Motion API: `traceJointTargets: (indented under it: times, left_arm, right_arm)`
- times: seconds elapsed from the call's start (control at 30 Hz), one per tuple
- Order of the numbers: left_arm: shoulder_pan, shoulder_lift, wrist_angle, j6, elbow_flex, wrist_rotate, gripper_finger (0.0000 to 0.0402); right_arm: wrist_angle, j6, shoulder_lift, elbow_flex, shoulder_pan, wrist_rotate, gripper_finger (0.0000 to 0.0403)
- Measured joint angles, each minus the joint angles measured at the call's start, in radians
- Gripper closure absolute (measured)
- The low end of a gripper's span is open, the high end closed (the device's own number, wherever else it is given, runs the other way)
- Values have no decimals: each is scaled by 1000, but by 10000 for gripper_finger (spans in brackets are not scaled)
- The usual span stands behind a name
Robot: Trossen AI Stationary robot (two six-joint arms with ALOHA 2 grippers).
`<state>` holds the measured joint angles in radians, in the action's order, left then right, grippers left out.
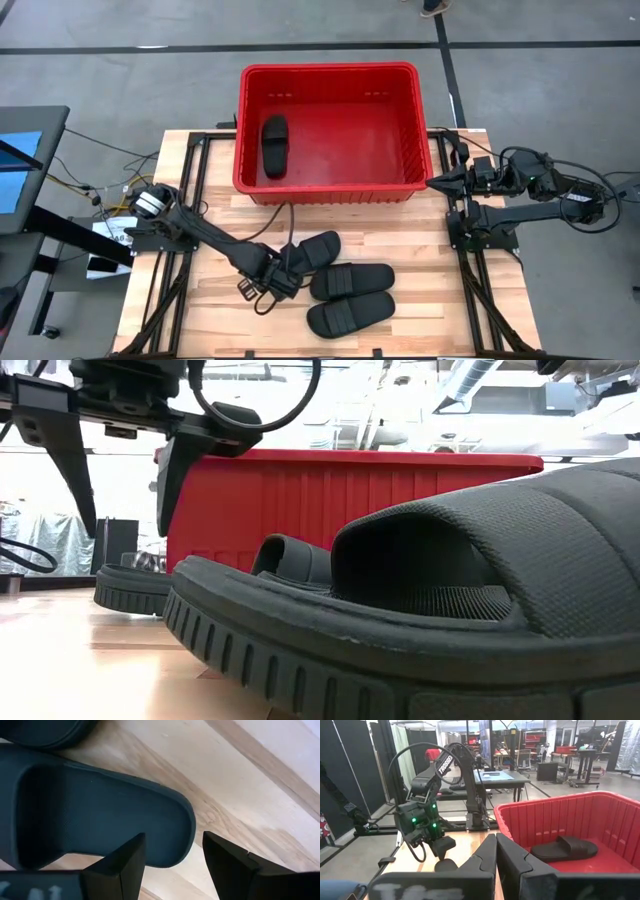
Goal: Pick and place slides into bin
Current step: Put the top black slipper into the red bin
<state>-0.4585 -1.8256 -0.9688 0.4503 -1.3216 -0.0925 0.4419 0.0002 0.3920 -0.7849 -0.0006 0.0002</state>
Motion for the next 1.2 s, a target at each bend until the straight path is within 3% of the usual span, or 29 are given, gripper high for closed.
traceJointTargets:
  times: [1.2]
  left_arm:
    - [16, -8, 71, 8, 67, 88, 214]
  right_arm:
    - [0, 0, 0, 0, 0, 0, 403]
